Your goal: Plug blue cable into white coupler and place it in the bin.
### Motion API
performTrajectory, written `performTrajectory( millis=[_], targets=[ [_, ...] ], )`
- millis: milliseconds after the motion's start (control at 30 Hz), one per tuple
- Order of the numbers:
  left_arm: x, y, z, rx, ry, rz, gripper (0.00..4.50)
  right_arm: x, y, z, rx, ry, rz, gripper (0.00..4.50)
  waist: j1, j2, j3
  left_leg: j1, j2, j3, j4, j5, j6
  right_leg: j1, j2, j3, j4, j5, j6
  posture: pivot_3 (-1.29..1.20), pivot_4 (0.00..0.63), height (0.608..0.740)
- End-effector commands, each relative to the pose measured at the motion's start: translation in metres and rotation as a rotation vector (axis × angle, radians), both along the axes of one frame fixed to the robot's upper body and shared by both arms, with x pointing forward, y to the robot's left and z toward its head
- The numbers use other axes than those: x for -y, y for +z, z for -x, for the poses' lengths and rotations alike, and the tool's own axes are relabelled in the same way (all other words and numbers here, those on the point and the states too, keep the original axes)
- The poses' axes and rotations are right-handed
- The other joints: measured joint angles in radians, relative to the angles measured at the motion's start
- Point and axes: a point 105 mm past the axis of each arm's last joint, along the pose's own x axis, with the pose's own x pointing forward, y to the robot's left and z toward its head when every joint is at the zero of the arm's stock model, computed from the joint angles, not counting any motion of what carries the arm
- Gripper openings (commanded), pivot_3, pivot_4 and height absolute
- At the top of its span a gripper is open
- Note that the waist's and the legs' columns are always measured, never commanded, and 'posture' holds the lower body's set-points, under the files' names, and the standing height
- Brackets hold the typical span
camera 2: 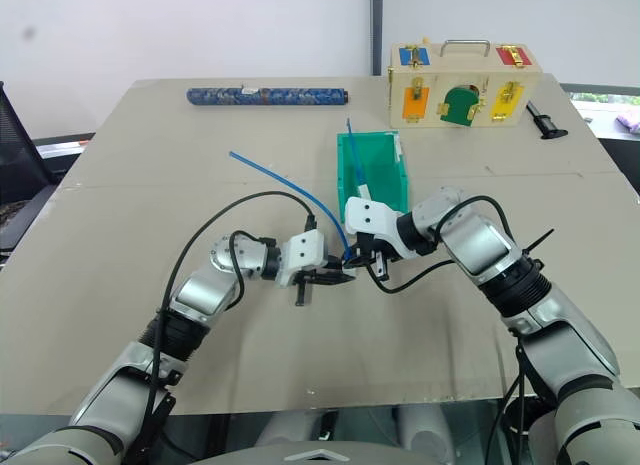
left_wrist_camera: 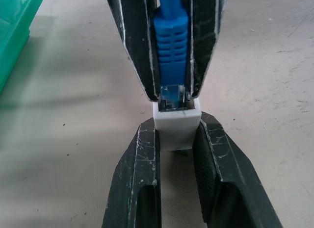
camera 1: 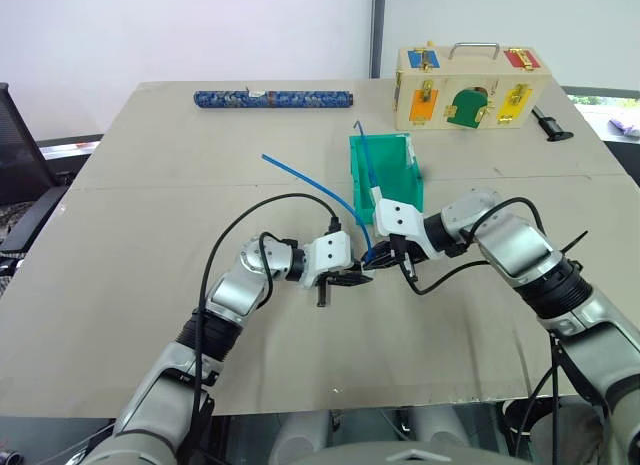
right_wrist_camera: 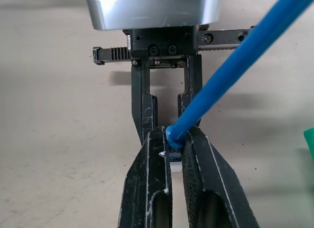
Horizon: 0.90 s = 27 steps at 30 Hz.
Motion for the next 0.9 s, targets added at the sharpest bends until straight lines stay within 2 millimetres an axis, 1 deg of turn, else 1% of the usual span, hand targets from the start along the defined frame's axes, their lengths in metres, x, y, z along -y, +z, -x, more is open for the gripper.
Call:
performTrajectory(
  millis=[33,133,167,200,267,300,333,367,433,467,500,533,567,633,700,767,833,900],
  targets=[
    [0.002,-0.002,0.004,0.005,-0.011,-0.009,0.31,0.011,-0.041,0.004,-0.089,-0.027,0.126,0.0,0.0,0.0,-0.002,0.0,0.0,0.0,0.0,0.0,0.0,0.0,0.0,0.0,0.0,0.0,0.0,0.0,0.15,0.74],
    [0.003,-0.002,0.004,0.005,-0.007,-0.005,0.31,0.016,-0.053,0.005,-0.096,-0.024,0.14,0.0,-0.001,0.0,-0.007,0.0,0.0,0.0,0.0,0.0,0.0,0.0,0.0,0.0,0.0,0.0,0.0,0.0,0.15,0.74],
    [0.003,-0.001,0.004,0.005,-0.003,-0.002,0.31,0.016,-0.054,0.003,-0.075,-0.025,0.119,0.0,-0.001,0.0,-0.008,0.001,0.0,0.0,0.0,0.0,0.0,0.0,0.0,0.0,0.0,0.0,0.0,0.0,0.15,0.74],
    [0.004,-0.001,0.004,0.004,0.0,0.001,0.31,0.013,-0.051,0.0,-0.046,-0.027,0.08,0.0,-0.001,-0.001,-0.01,0.001,0.0,0.0,0.0,0.0,0.0,0.001,0.0,0.0,0.0,0.0,0.0,0.0,0.15,0.74],
    [0.003,-0.001,0.004,0.002,0.007,0.005,0.31,0.001,-0.03,-0.012,0.02,-0.072,-0.076,0.0,-0.003,-0.002,-0.011,0.003,0.0,0.0,-0.001,0.0,0.0,0.003,0.0,0.0,0.0,0.0,0.0,0.0,0.15,0.74],
    [0.003,0.0,0.005,0.001,0.01,0.007,0.31,-0.002,-0.014,-0.016,0.044,-0.083,-0.16,0.33,-0.008,-0.002,-0.01,0.007,0.0,0.001,-0.001,0.0,0.0,0.005,0.001,0.001,0.0,0.0,0.0,0.0,0.15,0.74],
    [0.002,0.0,0.005,-0.002,0.013,0.009,0.31,-0.002,0.004,-0.017,0.07,-0.089,-0.241,0.95,-0.008,-0.001,-0.01,0.011,0.001,0.002,-0.003,0.0,0.0,0.008,0.001,0.002,0.0,-0.001,0.001,0.0,0.15,0.74],
    [0.002,0.0,0.005,-0.004,0.016,0.012,0.31,0.0,0.024,-0.016,0.097,-0.095,-0.321,1.07,-0.007,0.0,-0.009,0.012,0.001,0.002,-0.003,0.0,0.0,0.008,0.001,0.002,0.0,-0.001,0.001,0.0,0.15,0.74],
    [0.001,0.002,0.005,-0.015,0.028,0.024,0.31,0.007,0.055,-0.01,0.133,-0.098,-0.443,2.0,-0.005,0.0,-0.006,0.011,0.001,0.001,-0.003,0.0,0.0,0.008,0.001,0.002,0.001,-0.001,0.0,0.0,0.15,0.74],
    [0.001,0.003,0.004,-0.023,0.036,0.034,0.31,0.012,0.071,-0.004,0.142,-0.102,-0.506,2.56,-0.004,0.001,-0.006,0.01,0.001,0.001,-0.003,0.0,0.0,0.007,0.001,0.002,0.001,0.0,0.0,0.0,0.15,0.74],
    [0.001,0.005,0.003,-0.03,0.043,0.043,0.31,0.016,0.083,0.001,0.155,-0.107,-0.553,2.88,-0.003,0.001,-0.006,0.007,0.001,0.0,-0.003,0.0,0.0,0.005,0.0,0.002,0.001,0.0,0.0,0.0,0.15,0.74],
    [0.0,0.008,0.002,-0.039,0.051,0.052,0.31,0.021,0.093,0.007,0.185,-0.113,-0.582,3.4,-0.002,0.001,-0.006,0.002,0.0,0.0,-0.002,0.0,0.0,0.0,0.0,0.002,0.001,0.0,0.0,0.0,0.15,0.74],
    [0.0,0.01,0.002,-0.048,0.056,0.062,0.31,0.025,0.099,0.013,0.208,-0.12,-0.595,3.88,-0.001,0.001,-0.006,-0.001,0.0,-0.001,0.0,0.0,0.0,-0.002,0.0,0.002,0.002,0.0,0.0,0.0,0.15,0.74],
    [0.002,0.018,0.0,-0.07,0.065,0.091,0.31,0.034,0.103,0.024,0.245,-0.154,-0.604,4.35,0.007,0.001,-0.006,-0.004,0.0,-0.003,0.0,0.0,0.0,-0.004,0.0,0.0,0.002,0.0,0.0,0.0,0.15,0.74],
    [0.006,0.031,-0.001,-0.114,0.081,0.145,0.31,0.046,0.1,0.028,0.318,-0.236,-0.58,4.35,0.011,0.001,-0.006,-0.005,0.0,-0.003,-0.001,0.0,0.0,-0.005,-0.001,-0.001,0.0,0.0,0.0,0.0,0.15,0.74],
    [0.012,0.049,-0.005,-0.155,0.119,0.221,0.31,0.06,0.095,0.03,0.403,-0.351,-0.556,4.35,0.022,0.0,-0.006,-0.006,-0.001,-0.003,-0.002,0.0,0.0,-0.005,-0.001,-0.001,-0.001,0.0,0.0,0.0,0.15,0.74],
    [0.018,0.069,-0.013,-0.192,0.164,0.284,0.31,0.076,0.092,0.031,0.474,-0.51,-0.559,4.35,0.025,0.0,-0.004,-0.007,-0.001,-0.004,-0.001,0.0,0.0,-0.005,-0.001,-0.002,-0.001,0.0,0.0,0.0,0.15,0.74],
    [0.024,0.092,-0.026,-0.224,0.238,0.346,0.31,0.089,0.078,0.042,0.515,-0.643,-0.528,4.35,0.034,-0.001,-0.004,-0.008,-0.003,-0.004,0.0,0.0,0.0,-0.005,-0.001,-0.001,-0.001,0.0,0.001,0.0,0.15,0.74]
  ],
)
